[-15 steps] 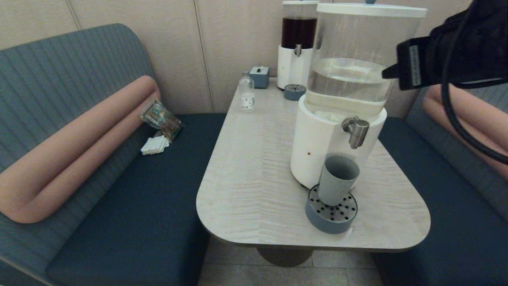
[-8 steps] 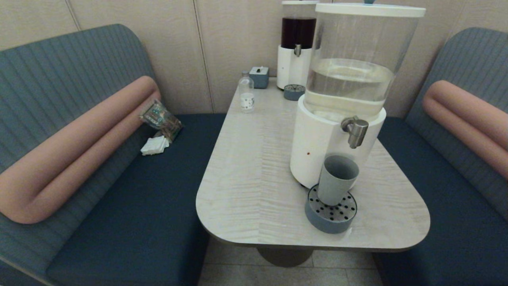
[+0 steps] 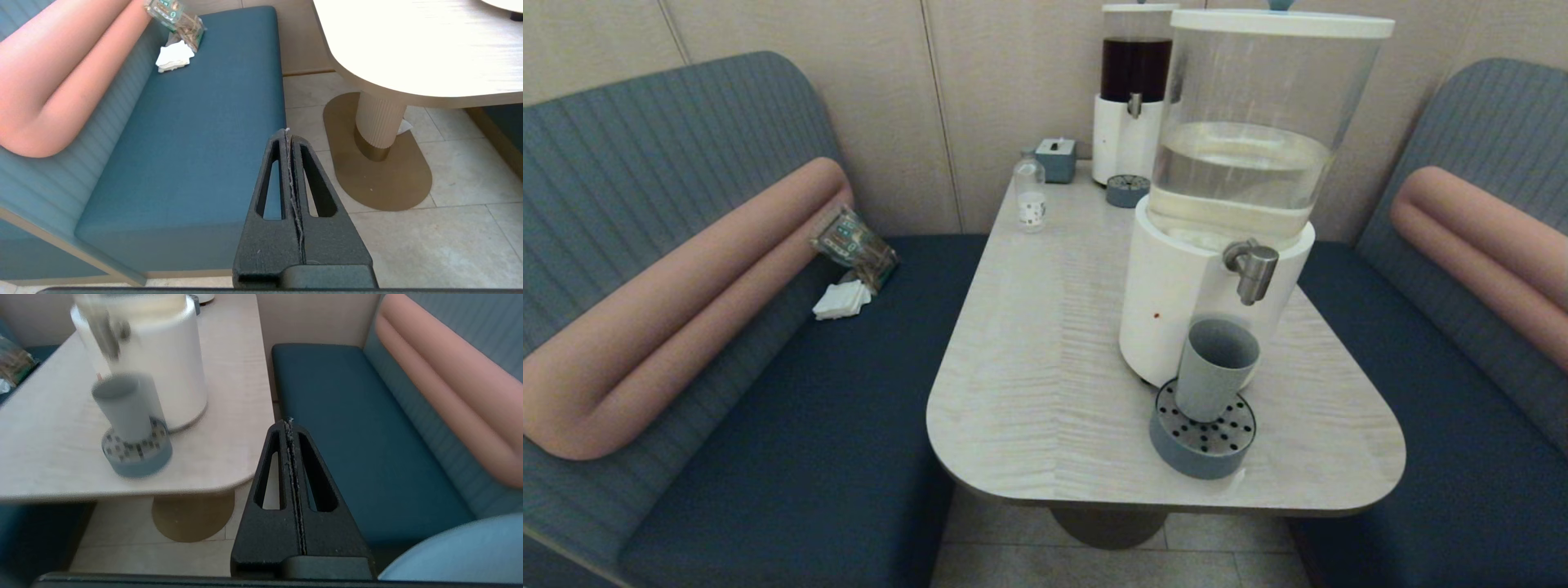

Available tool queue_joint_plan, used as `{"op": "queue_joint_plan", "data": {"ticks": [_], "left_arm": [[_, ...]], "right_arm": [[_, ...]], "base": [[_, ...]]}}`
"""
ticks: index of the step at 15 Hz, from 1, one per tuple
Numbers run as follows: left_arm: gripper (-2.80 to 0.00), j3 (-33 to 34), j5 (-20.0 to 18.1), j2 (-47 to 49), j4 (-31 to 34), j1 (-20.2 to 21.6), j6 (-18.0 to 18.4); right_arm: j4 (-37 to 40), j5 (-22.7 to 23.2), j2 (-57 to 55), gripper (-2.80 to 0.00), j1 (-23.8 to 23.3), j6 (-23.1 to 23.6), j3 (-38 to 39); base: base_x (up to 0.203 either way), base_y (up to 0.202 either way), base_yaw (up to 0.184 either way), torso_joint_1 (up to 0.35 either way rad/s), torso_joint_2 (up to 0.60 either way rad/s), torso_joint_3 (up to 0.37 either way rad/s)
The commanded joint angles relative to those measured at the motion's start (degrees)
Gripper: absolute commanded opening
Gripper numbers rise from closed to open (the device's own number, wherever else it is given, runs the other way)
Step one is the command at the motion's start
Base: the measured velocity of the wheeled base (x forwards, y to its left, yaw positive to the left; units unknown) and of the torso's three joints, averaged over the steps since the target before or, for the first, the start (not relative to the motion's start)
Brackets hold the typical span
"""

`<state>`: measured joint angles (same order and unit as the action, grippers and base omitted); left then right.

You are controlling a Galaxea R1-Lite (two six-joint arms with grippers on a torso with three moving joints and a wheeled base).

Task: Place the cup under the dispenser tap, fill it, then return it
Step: Place the cup next to the water dispenser

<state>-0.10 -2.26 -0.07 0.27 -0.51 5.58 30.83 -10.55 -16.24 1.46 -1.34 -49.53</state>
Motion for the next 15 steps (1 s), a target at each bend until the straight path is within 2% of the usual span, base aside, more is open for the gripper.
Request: {"op": "queue_joint_plan", "data": {"ticks": [1, 3, 5, 7, 9, 11, 13, 15], "left_arm": [[-2.8, 0.0, 0.0, 0.0, 0.0, 0.0, 0.0], [-2.8, 0.0, 0.0, 0.0, 0.0, 0.0, 0.1], [-2.8, 0.0, 0.0, 0.0, 0.0, 0.0, 0.0], [-2.8, 0.0, 0.0, 0.0, 0.0, 0.0, 0.0], [-2.8, 0.0, 0.0, 0.0, 0.0, 0.0, 0.0], [-2.8, 0.0, 0.0, 0.0, 0.0, 0.0, 0.2], [-2.8, 0.0, 0.0, 0.0, 0.0, 0.0, 0.0], [-2.8, 0.0, 0.8, 0.0, 0.0, 0.0, -0.5]], "right_arm": [[-2.1, 0.2, 12.4, -2.8, -1.0, 0.3, 11.4], [-9.9, 0.3, 14.5, -2.8, -1.3, 0.6, 24.6], [-21.4, 1.0, 15.4, -2.8, -1.5, 1.7, 37.0], [-31.4, 2.9, 15.8, -2.8, -1.6, 3.7, 46.9], [-34.3, 7.6, 16.1, -2.8, -1.6, 4.2, 48.8], [-33.3, 9.0, 16.1, -2.8, -1.6, 4.3, 49.5], [-27.4, 11.0, 16.0, -2.8, -1.6, 4.8, 48.3], [-28.0, 11.0, 16.2, -2.8, -1.6, 3.0, 48.5]], "base": [[0.0, 0.0, 0.0, 0.0, 0.0, 0.0], [0.0, 0.0, 0.0, 0.0, 0.0, 0.0], [0.0, 0.0, 0.0, 0.0, 0.0, 0.0], [0.0, 0.0, 0.0, 0.0, 0.0, 0.0], [0.0, 0.0, 0.0, 0.0, 0.0, 0.0], [0.0, 0.0, 0.0, 0.0, 0.0, 0.0], [0.0, 0.0, 0.0, 0.0, 0.0, 0.0], [0.0, 0.0, 0.0, 0.0, 0.0, 0.0]]}}
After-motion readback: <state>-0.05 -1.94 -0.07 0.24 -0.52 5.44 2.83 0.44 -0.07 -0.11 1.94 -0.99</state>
